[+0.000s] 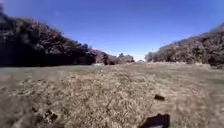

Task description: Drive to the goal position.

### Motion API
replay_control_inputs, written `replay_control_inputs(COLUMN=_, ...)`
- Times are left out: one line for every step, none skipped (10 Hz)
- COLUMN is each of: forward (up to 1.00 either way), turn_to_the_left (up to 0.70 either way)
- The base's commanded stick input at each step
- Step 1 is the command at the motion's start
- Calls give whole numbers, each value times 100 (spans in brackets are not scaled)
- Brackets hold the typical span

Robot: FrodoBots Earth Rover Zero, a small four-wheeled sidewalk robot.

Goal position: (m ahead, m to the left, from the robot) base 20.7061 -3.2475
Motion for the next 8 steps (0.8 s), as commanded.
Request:
replay_control_inputs(forward=100, turn_to_the_left=0)
replay_control_inputs(forward=100, turn_to_the_left=0)
replay_control_inputs(forward=100, turn_to_the_left=0)
replay_control_inputs(forward=100, turn_to_the_left=0)
replay_control_inputs(forward=100, turn_to_the_left=0)
replay_control_inputs(forward=100, turn_to_the_left=0)
replay_control_inputs(forward=100, turn_to_the_left=0)
replay_control_inputs(forward=100, turn_to_the_left=0)
